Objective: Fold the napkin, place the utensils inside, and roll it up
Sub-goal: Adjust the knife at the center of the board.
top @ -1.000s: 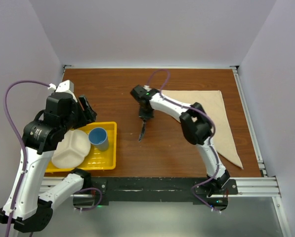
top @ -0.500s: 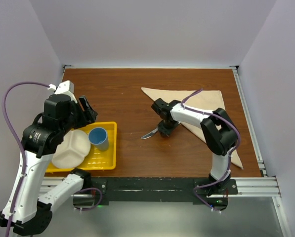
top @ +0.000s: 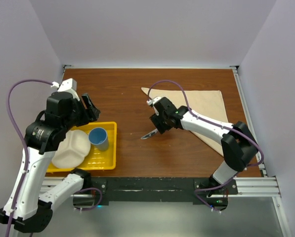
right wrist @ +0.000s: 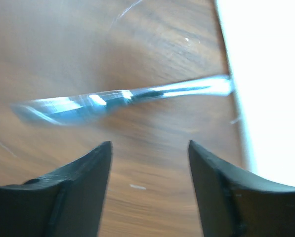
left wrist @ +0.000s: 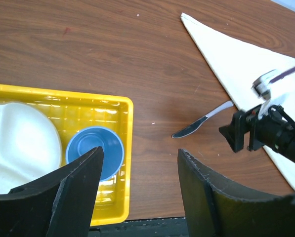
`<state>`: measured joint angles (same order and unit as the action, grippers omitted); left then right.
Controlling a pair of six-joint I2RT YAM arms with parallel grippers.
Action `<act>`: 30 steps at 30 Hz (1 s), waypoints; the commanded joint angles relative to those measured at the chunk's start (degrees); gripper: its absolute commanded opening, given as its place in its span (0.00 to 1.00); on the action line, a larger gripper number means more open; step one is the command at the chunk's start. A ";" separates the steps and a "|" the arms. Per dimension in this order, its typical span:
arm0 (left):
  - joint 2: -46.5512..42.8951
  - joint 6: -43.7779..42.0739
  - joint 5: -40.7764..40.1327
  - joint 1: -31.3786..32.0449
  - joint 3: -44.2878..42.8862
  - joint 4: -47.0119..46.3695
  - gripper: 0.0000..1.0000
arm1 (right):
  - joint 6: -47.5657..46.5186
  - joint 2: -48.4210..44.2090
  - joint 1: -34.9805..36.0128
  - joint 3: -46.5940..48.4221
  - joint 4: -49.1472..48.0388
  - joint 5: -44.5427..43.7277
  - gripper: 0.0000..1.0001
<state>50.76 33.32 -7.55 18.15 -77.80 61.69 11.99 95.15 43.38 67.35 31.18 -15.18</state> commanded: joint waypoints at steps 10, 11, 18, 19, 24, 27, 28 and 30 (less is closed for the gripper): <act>4.69 -0.27 6.76 -0.13 -0.60 -0.43 0.66 | -67.95 8.81 -9.10 9.19 4.48 28.97 0.71; 4.61 -0.27 6.67 -0.13 -0.95 -0.26 0.66 | -68.76 10.04 -9.36 10.68 5.81 29.59 0.71; 4.52 0.25 4.65 -0.13 -2.09 1.32 0.65 | -71.31 17.52 -10.77 19.48 12.59 36.96 0.67; 4.52 0.25 4.13 -0.13 -2.18 1.33 0.65 | -71.75 17.70 -10.77 19.66 13.11 37.24 0.66; 4.70 0.17 3.60 -0.13 -1.92 0.71 0.65 | -72.72 18.75 -10.77 19.14 13.03 36.10 0.66; 4.70 0.08 3.60 -0.13 -1.13 0.19 0.65 | -73.07 19.45 -10.68 19.31 13.21 35.92 0.65; 4.87 0.08 3.68 -0.13 -1.04 0.01 0.65 | -73.07 19.80 -10.77 19.48 13.21 35.92 0.65; 5.05 -0.19 3.68 -0.13 -1.13 -0.17 0.65 | -73.16 20.42 -10.68 19.83 13.38 35.75 0.64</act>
<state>55.81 33.39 -3.29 18.13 -78.13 62.81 -59.29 114.78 32.60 85.03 43.35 19.14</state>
